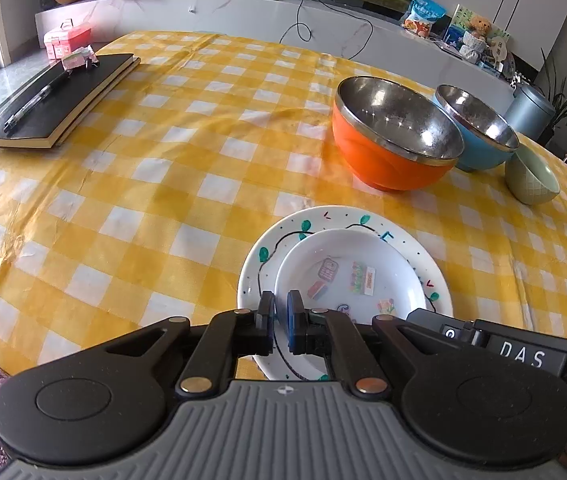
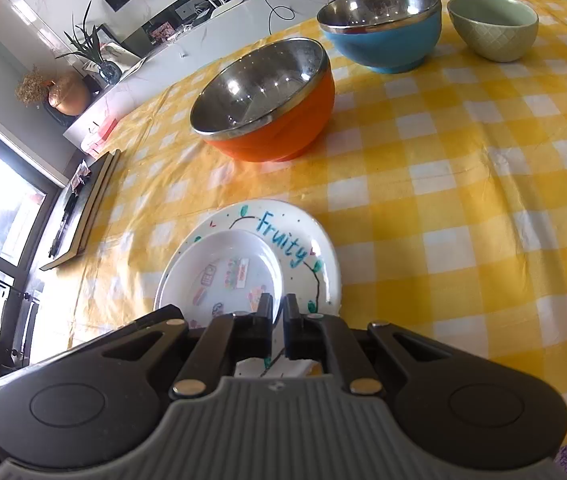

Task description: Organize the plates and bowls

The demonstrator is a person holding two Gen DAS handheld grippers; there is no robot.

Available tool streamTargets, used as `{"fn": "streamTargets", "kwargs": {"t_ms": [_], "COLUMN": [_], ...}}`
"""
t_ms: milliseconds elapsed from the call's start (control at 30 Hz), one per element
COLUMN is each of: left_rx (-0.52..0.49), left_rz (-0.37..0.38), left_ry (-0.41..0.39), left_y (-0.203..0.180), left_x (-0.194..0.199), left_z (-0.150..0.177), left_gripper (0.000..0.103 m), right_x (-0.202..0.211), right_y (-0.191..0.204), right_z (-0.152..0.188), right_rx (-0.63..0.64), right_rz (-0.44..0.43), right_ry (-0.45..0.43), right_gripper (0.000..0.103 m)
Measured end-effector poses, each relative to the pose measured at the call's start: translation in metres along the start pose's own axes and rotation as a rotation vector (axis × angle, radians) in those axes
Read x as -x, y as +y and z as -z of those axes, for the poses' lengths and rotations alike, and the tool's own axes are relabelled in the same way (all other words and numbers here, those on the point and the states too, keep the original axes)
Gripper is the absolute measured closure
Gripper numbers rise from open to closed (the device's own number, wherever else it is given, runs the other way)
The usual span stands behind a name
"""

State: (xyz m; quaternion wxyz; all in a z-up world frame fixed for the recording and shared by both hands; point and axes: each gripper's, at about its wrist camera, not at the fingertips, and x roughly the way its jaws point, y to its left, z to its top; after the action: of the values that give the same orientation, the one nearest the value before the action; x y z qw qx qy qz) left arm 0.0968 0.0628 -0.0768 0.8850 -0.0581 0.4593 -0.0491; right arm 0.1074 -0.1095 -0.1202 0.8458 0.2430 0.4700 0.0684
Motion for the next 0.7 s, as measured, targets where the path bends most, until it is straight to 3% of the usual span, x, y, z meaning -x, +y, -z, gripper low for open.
{"fn": "streamTargets", "kwargs": {"t_ms": [133,233,400,500,700], "left_rx": [-0.008,-0.009,-0.013,-0.013,-0.027], "left_rz": [-0.006,-0.005,-0.005,0.004,0.019], "left_ry": [-0.007,-0.022,-0.061,-0.092,-0.155], "left_y": [-0.001,-0.001,-0.001,-0.002,-0.011], "left_x": [0.001,0.004,0.016,0.027,0.045], "left_z": [0.001,0.0,-0.004,-0.007,-0.011], "left_gripper": [0.097,0.085,0.079,0.07,0.064], "right_x": [0.001,0.004,0.015,0.025,0.047], "right_y": [0.001,0.002,0.003,0.005,0.009], "right_z": [-0.001,-0.002,-0.004,-0.005,-0.004], "right_rx": [0.013,0.021,0.035,0.063,0.137], "right_rz": [0.003,0.01,0.006,0.012,0.046], "right_ry": [-0.004,-0.02,-0.061,-0.095,-0.188], "right_gripper": [0.097,0.091,0.077,0.074,0.065]}}
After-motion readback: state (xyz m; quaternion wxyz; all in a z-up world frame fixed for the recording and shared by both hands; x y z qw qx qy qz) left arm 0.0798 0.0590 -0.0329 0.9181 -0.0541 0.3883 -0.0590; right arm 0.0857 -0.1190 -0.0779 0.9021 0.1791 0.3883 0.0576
